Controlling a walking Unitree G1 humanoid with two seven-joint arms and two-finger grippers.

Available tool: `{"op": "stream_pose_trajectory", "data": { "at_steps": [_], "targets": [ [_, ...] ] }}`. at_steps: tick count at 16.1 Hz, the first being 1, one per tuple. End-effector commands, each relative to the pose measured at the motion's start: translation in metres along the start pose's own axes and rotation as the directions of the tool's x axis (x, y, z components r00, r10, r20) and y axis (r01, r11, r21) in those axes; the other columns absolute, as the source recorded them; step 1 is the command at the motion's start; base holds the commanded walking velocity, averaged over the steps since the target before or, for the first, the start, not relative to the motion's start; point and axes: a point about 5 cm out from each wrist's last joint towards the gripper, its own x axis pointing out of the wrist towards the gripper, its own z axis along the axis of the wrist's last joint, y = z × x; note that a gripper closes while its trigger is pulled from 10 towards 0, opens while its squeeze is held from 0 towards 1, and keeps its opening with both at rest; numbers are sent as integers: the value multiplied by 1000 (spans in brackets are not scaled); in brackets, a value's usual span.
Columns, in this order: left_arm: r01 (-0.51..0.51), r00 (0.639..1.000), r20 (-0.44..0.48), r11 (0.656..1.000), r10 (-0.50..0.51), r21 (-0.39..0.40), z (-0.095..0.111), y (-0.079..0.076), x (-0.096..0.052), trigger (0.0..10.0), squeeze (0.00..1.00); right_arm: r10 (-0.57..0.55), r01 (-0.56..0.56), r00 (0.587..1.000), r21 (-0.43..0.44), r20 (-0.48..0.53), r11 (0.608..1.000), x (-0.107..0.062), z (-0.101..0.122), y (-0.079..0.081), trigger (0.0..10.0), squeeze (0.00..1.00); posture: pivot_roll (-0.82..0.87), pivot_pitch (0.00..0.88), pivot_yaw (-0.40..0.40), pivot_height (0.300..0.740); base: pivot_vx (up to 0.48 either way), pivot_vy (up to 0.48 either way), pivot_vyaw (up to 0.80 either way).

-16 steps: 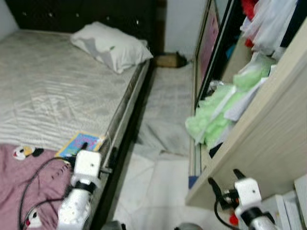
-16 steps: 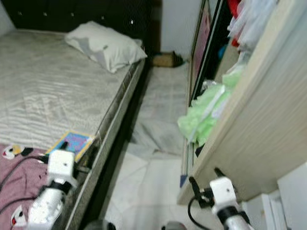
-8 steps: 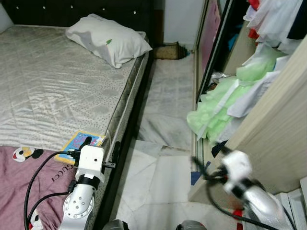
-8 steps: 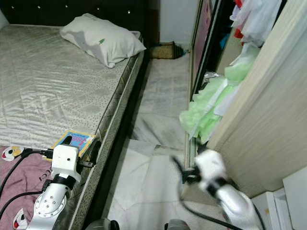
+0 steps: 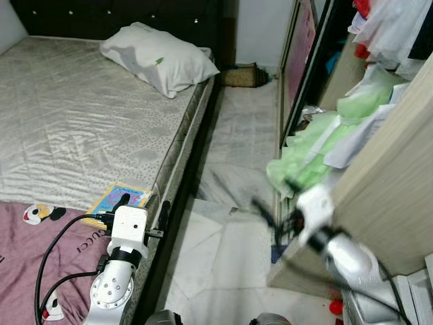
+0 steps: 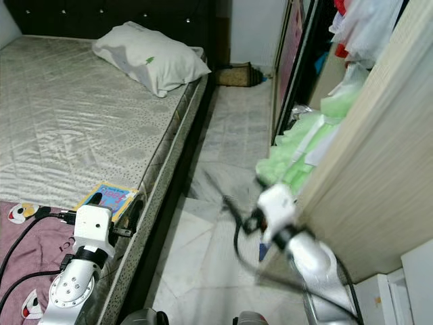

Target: Clean up the room

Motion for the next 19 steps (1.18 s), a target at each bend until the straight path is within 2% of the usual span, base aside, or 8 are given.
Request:
{"op": "stream_pose_trajectory", "data": {
  "at_steps": [1, 3, 4, 9, 11, 15, 16, 19],
  "targets": [
    [-6, 1000, -12, 1000, 6, 7, -3, 2, -1, 10000, 0, -50, 49, 999, 26, 18, 998, 1, 2, -2, 10000, 1000, -74, 42, 33, 740, 0, 0, 0],
    [-15, 1000, -15, 1000, 15, -6, -2, 2, 3, 10000, 0, -74, 73, 997, 45, 16, 996, 4, -1, 2, 10000, 1000, -77, 37, 41, 740, 0, 0, 0],
    [-14, 1000, -13, 1000, 14, -10, -1, 1, 5, 10000, 0, -67, 67, 998, 44, 11, 997, 3, -2, 5, 10000, 0, -78, 37, 40, 740, 0, 0, 0],
    [-16, 1000, -13, 1000, 15, -15, -2, 0, 6, 10000, 0, -105, 105, 994, 76, -4, 992, -2, -7, 0, 10000, 0, -80, 40, 36, 740, 0, 0, 0],
    [-16, 1000, -12, 1000, 16, -16, -2, 0, 6, 10000, 0, -68, 67, 998, 67, 12, 996, -2, -5, 5, 10000, 0, -81, 37, 36, 740, 0, 0, 800],
    [-20, 1000, -8, 1000, 20, -16, -2, 1, 9, 10000, 0, -82, 81, 996, 72, 18, 994, 0, -6, 6, 10000, 0, -79, 37, 38, 740, 0, 0, 800],
    [-18, 1000, -7, 1000, 18, -15, -2, 1, 9, 10000, 0, -95, 92, 995, 90, 29, 992, -1, -6, 5, 0, 0, -78, 37, 36, 740, 0, 0, 769],
    [-17, 1000, -6, 1000, 17, -13, -1, 1, 9, 10000, 0, -96, 93, 995, 99, 27, 991, 0, -6, 4, 0, 0, -74, 40, 35, 740, 0, 0, 731]
  ]
}}
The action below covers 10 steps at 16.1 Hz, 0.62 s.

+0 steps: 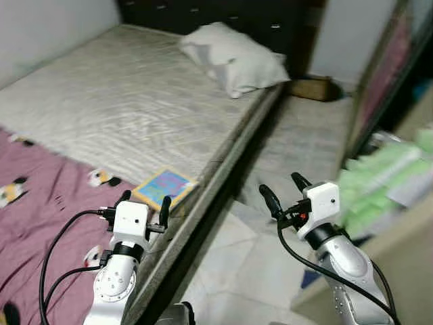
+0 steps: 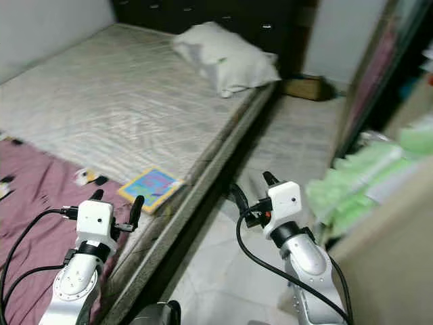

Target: Clean up the room

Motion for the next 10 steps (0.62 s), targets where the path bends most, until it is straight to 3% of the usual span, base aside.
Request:
{"op": "stream_pose_trajectory", "data": {
  "at_steps": [1, 3, 6, 10],
  "targets": [
    [-6, 1000, -9, 1000, 6, 0, -2, 1, 0, 10000, 0, 9, -9, 1000, 0, 2, 1000, 1, 0, 0, 0, 0, -72, 40, 34, 740, 0, 0, 725],
    [-9, 1000, -5, 1000, 9, 2, -1, 1, 2, 10000, 0, 26, -26, 1000, -10, 0, 1000, 3, 0, 2, 10000, 0, -66, 40, 34, 740, 0, 0, 666],
    [-41, 999, 16, 999, 41, 2, 5, 5, 8, 10000, 0, 32, -31, 999, -21, 12, 999, 6, 3, 2, 10000, 0, -54, 60, 25, 740, 0, 0, 769],
    [-48, 999, 6, 999, 48, -9, 2, 0, 2, 10000, 0, 31, -31, 1000, -27, -3, 999, 4, 0, 3, 10000, 0, -57, 61, 19, 740, 0, 0, 769]
  ]
}}
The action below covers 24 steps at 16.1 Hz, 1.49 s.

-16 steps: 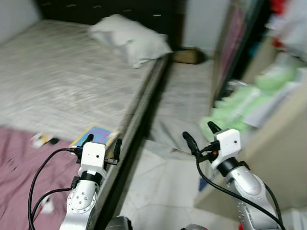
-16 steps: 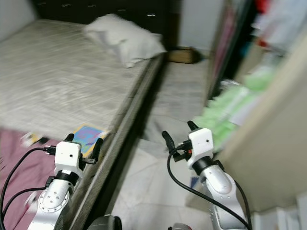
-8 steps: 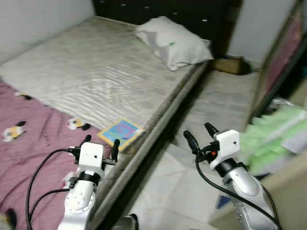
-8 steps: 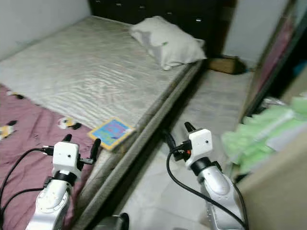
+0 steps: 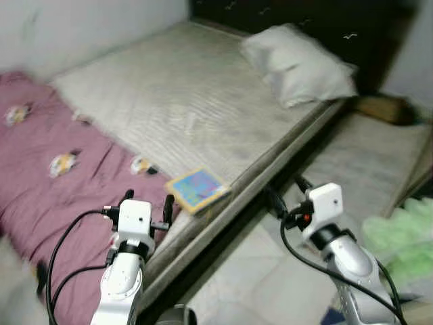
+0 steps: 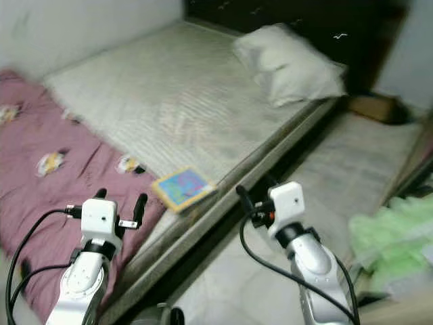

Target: Clean up the room

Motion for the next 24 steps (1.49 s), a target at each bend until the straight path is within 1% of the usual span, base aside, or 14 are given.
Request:
{"op": "stream_pose_trajectory", "data": {
  "at_steps": [1, 3, 4, 5, 6, 11, 14, 17, 21, 22, 24],
  "targets": [
    [-23, 1000, -10, 1000, 23, 17, -2, 6, -1, 10000, 0, 19, -19, 1000, 10, 13, 1000, 5, 2, 7, 10000, 0, -57, 61, 19, 740, 0, 0, 769],
    [-17, 1000, -9, 1000, 17, 16, -1, 5, 0, 10000, 0, 15, -15, 1000, 7, 16, 1000, 6, 3, 7, 10000, 0, -61, 61, 22, 740, 0, 0, 772],
    [-14, 1000, -10, 1000, 14, 16, -1, 5, 0, 10000, 0, 4, -4, 1000, 12, 15, 1000, 5, 2, 7, 10000, 59, -63, 59, 24, 740, 0, 0, 769],
    [-12, 1000, -10, 1000, 12, 16, -2, 5, 0, 10000, 0, -6, 6, 1000, 10, 15, 1000, 4, 2, 6, 10000, 796, -63, 58, 25, 740, 0, 0, 763],
    [-12, 1000, -11, 1000, 12, 16, -2, 5, 0, 10000, 0, -26, 26, 1000, 16, 11, 1000, 4, 1, 4, 10000, 1000, -63, 57, 25, 740, 0, 0, 763],
    [-12, 1000, -12, 1000, 12, 16, -3, 4, 2, 10000, 0, -52, 52, 999, 10, 6, 999, 4, -1, 1, 10000, 1000, -60, 48, 20, 740, 0, 0, 763],
    [-14, 1000, -8, 1000, 15, 22, -3, 5, 4, 10000, 0, -74, 74, 997, -4, -1, 997, 2, -2, -7, 10000, 1000, -59, 47, 19, 740, 0, 0, 760],
    [7, 1000, -17, 1000, -7, -4, -5, 5, 5, 10000, 0, -107, 107, 994, -11, 9, 994, 3, -2, -9, 10000, 1000, -63, 37, 22, 740, 0, 0, 756],
    [16, 1000, -10, 1000, -16, -8, -3, 6, 6, 10000, 0, -143, 143, 990, 1, 12, 990, 0, -4, -11, 10000, 1000, -65, 37, 23, 740, 0, 0, 717],
    [17, 1000, -10, 1000, -17, -10, -4, 7, 6, 10000, 0, -147, 147, 989, 0, 10, 989, -1, -5, -11, 10000, 1000, -67, 37, 24, 740, 0, 0, 569],
    [24, 1000, -13, 1000, -24, -18, -4, 5, 5, 10000, 0, -206, 206, 978, -14, 7, 978, -2, -6, -16, 10000, 1000, -69, 37, 29, 740, 0, 0, 0]
  ]
}}
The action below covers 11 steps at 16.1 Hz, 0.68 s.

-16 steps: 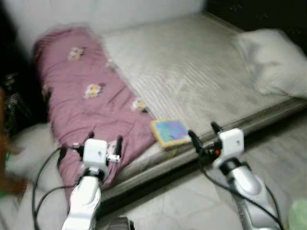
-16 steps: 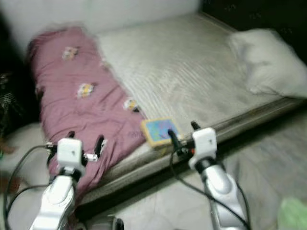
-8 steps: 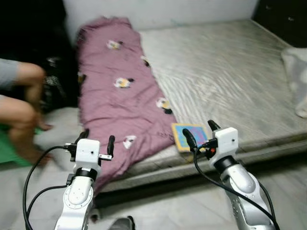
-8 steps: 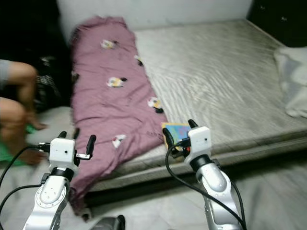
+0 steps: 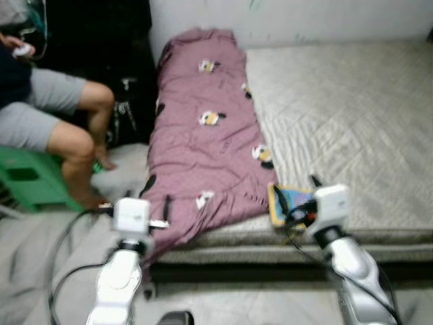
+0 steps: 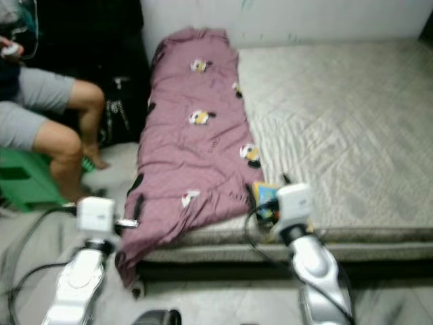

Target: Clean up the room

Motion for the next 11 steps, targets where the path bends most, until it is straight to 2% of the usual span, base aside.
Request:
{"op": "stream_pose_trajectory", "data": {
  "at_steps": [1, 3, 5, 8, 9, 11],
  "targets": [
    [-12, 1000, 3, 1000, 12, 17, 2, 9, 1, 10000, 0, -26, 25, 1000, 22, 14, 999, 4, 2, -1, 10000, 0, -69, 38, 30, 740, 0, 0, 0],
    [-2, 1000, 10, 1000, 2, 7, 3, 9, 3, 10000, 0, -126, 127, 992, 57, -9, 990, 3, -1, -12, 10000, 0, -68, 35, 30, 740, 0, 0, 0],
    [-4, 1000, 13, 1000, 4, 6, 4, 10, 5, 10000, 0, -199, 200, 978, 15, -64, 980, -6, -12, -15, 10000, 0, -66, 29, 29, 740, 0, 0, 0],
    [-37, 999, 35, 999, 36, 25, 7, 14, 11, 10000, 0, -207, 215, 974, 91, -98, 972, -12, -18, -8, 10000, 0, -68, 22, 11, 740, 0, 0, 0],
    [-61, 997, 46, 998, 60, 29, 9, 18, 15, 10000, 0, -160, 169, 982, 94, -102, 981, -12, -19, -2, 10000, 0, -59, 21, -2, 740, 0, 0, 0],
    [-118, 992, 58, 993, 116, 20, 12, 27, 16, 10000, 0, -163, 171, 978, 56, -133, 984, -8, -24, 5, 10000, 0, -24, 23, -37, 740, 0, 0, 0]
  ]
}}
